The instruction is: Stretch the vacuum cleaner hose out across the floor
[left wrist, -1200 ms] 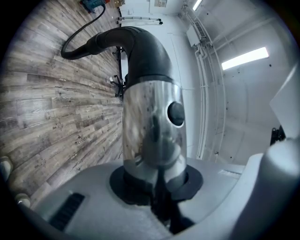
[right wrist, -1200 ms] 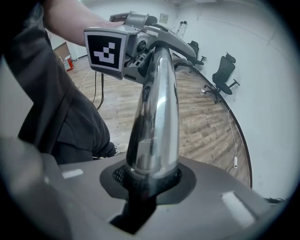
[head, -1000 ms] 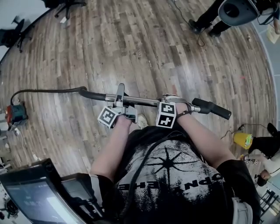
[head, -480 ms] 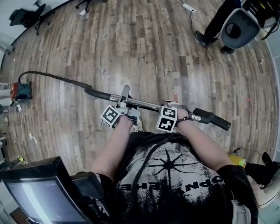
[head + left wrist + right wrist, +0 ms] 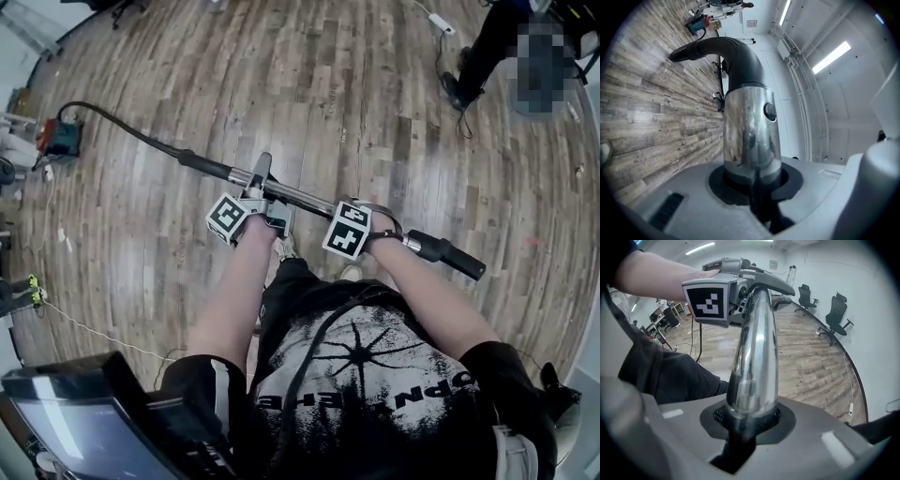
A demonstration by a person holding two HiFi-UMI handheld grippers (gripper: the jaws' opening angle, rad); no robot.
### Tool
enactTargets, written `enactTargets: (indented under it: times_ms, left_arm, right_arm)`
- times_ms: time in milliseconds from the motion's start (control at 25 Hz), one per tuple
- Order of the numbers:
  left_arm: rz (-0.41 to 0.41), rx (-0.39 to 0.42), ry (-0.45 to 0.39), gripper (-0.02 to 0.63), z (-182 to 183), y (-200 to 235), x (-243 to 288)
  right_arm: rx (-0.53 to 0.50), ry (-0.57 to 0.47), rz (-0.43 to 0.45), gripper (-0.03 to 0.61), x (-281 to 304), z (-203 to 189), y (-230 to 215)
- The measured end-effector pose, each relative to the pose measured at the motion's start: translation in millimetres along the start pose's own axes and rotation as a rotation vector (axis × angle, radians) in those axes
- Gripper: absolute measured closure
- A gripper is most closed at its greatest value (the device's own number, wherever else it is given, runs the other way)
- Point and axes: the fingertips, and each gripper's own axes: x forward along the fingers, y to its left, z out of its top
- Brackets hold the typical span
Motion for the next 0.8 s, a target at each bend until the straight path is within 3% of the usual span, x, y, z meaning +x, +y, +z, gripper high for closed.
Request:
enactTargets:
  times_ms: [160, 400, 560, 680, 800]
  left_arm:
    - [0.001, -0.009, 0.052, 0.551, -8.1, 2.6, 0.7]
    - [0.059, 0.084, 0.307, 0.485, -28.0, 24.0, -1.5]
    - [0.051, 0.050, 0.390, 0.452, -37.4, 28.3, 0.2]
    - [0.020, -0.034, 0.418, 0.425, -51.3, 25.2, -1.7]
    - [0.050, -0.020, 0.471, 0.423, -61.6, 35.1, -13.3]
  right_arm:
    - [0.012, 0.011, 0.011, 0.492, 4.8, -3.0, 4.7]
    - [-0.008, 0.068, -0.021, 0.492, 10.8, -6.0, -3.3]
    - [0.005, 0.088, -0.035, 0.492, 12.7, -10.5, -18.2]
    - [0.040, 0.099, -0.025, 0.492, 17.7, -19.2, -26.7]
    - [0.029, 0.119, -0.037, 0.492, 21.5, -26.9, -32.7]
